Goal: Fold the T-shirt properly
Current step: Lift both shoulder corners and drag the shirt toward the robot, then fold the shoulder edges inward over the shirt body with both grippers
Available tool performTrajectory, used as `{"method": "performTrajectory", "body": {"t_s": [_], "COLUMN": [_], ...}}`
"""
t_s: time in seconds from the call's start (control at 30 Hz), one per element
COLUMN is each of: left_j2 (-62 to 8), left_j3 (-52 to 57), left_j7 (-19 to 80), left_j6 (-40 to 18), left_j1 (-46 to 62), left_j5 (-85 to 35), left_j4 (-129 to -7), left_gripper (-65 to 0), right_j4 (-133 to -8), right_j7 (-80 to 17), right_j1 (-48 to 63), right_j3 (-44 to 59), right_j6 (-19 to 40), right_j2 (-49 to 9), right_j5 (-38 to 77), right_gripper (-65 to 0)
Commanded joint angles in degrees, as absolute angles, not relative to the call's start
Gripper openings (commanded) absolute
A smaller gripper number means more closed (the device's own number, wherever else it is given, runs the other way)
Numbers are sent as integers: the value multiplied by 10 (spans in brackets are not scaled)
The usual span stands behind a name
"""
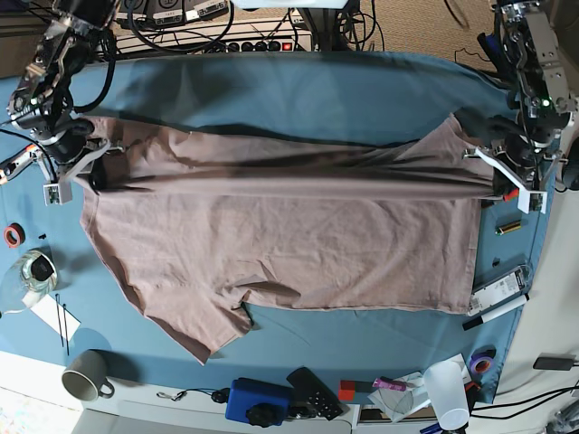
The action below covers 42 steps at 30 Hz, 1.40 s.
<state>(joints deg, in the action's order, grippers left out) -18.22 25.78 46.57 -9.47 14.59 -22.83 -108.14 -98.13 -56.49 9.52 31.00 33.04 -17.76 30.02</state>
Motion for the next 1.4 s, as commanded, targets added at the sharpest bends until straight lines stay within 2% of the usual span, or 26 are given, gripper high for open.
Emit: {"method": "performTrajectory", "body": {"t_s": [0.0,0.23,0.3,0.37,0.5,0.67,0.8,0.9,0.93,1.0,1.1,1.23,1.37], "left_j2": [-200,-260,-271,-275,-275,-275,-275,-274,-274,-274,-270,-255,-256], "left_j3": [259,256,256,256,256,256,256,256,256,256,256,238,172], "left_j7": [451,450,453,466,475,477,522,543,542,542,545,556,568], "left_j6": [-88,-94,-119,-136,-136,-136,-136,-187,-210,-236,-241,-241,-241], "left_j1": [138,74,51,31,7,1,1,1,1,0,-8,-29,-50], "left_j5": [-227,-281,-305,-330,-361,-365,-409,-442,-443,-454,-468,-467,-444], "left_j4": [-1078,-992,-963,-936,-896,-890,-891,-891,-891,-891,-891,-891,-891], "left_gripper": [-650,-650,-650,-650,-650,-650,-650,-650,-631,-525,-401,-387,-387], "right_j4": [-976,-884,-862,-846,-838,-838,-838,-838,-838,-838,-838,-838,-838], "right_j7": [-544,-535,-536,-535,-521,-513,-514,-517,-519,-523,-525,-528,-535], "right_j1": [80,8,-9,-22,-34,-37,-37,-37,-37,-37,-36,-37,-37], "right_j3": [314,314,308,295,254,225,225,225,225,225,225,225,225], "right_j6": [323,333,337,337,337,323,322,322,322,322,322,322,323], "right_j2": [-189,-189,-189,-189,-189,-189,-189,-189,-189,-189,-189,-189,-189], "right_j5": [297,297,295,283,251,235,235,235,235,235,235,235,234], "right_gripper": [-650,-650,-650,-650,-650,-650,-650,-650,-650,-650,-650,-650,-650]}}
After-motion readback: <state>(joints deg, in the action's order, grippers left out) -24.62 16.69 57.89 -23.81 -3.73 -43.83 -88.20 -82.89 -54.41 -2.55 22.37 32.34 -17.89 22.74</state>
